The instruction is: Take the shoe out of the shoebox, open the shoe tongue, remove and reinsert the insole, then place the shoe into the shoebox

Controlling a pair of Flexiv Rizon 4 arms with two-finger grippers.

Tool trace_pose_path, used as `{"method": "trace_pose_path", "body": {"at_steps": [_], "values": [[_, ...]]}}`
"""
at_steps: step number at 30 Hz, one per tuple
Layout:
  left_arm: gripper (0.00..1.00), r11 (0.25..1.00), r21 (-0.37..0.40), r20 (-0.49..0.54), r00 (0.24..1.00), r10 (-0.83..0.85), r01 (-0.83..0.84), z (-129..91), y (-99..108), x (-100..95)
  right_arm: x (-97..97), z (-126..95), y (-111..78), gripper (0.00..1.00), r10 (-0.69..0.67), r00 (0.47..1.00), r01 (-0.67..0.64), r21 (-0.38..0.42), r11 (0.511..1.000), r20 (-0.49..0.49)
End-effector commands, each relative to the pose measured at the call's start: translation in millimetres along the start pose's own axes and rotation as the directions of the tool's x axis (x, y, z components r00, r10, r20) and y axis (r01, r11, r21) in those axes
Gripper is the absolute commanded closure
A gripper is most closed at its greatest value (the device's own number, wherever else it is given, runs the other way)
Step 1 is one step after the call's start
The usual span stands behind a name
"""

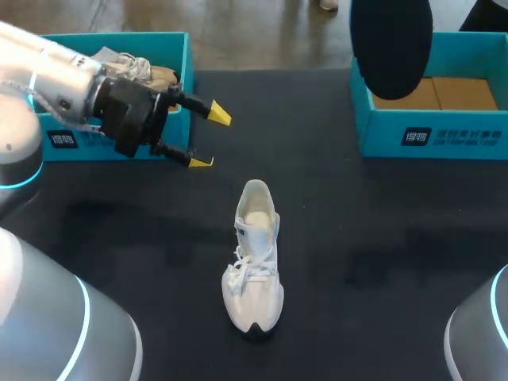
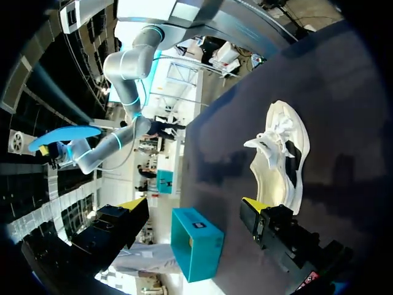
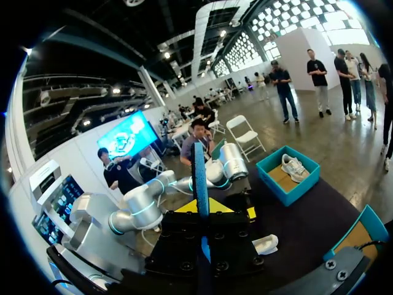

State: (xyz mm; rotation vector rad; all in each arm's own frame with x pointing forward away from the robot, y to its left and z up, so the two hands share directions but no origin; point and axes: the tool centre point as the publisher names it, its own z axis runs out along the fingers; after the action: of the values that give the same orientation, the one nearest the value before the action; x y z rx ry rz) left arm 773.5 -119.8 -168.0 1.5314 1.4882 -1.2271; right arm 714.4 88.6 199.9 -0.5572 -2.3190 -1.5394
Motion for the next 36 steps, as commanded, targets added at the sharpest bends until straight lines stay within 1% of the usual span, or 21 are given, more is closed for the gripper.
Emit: {"method": "trace_pose_path", "body": {"at_steps": [1, 5, 13, 16, 21, 22, 36], "values": [[0.0, 1.0, -0.003, 0.118, 0.993, 0.01, -0.009, -3, 2, 2.7, -0.2, 0, 0.7, 1.0, 0.002, 1.0, -0.002, 0.002, 1.0, 0.003], [0.0, 1.0, -0.003, 0.168, 0.986, 0.02, -0.02, -6, 6, 0.1, -0.2, 0, 0.7, 1.0, 0.002, 1.0, -0.002, 0.002, 1.0, 0.003], [0.0, 0.998, -0.008, 0.214, 0.975, 0.056, -0.055, -9, 12, -1.6, -0.2, 0, 0.7, 1.0, 0.002, 1.0, -0.002, 0.002, 1.0, 0.003], [0.0, 0.997, -0.011, 0.251, 0.965, 0.075, -0.075, -11, 15, -3.3, -0.2, 0, 0.7, 1.0, 0.002, 1.0, -0.002, 0.002, 1.0, 0.003], [0.0, 0.997, -0.013, 0.296, 0.952, 0.081, -0.081, -16, 15, -7.6, -0.2, 0, 0.7, 1.0, 0.002, 1.0, -0.002, 0.002, 1.0, 0.003], [0.0, 0.998, -0.025, 0.284, 0.956, 0.07, -0.066, -17, 15, -8.8, -0.2, 0, 0.7, 1.0, 0.002, 1.0, -0.002, 0.002, 1.0, 0.003], [0.0, 0.998, -0.025, 0.284, 0.956, 0.07, -0.066, -17, 15, -8.8, -0.2, 0, 0.7, 1.0, 0.002, 1.0, -0.002, 0.002, 1.0, 0.003]]}}
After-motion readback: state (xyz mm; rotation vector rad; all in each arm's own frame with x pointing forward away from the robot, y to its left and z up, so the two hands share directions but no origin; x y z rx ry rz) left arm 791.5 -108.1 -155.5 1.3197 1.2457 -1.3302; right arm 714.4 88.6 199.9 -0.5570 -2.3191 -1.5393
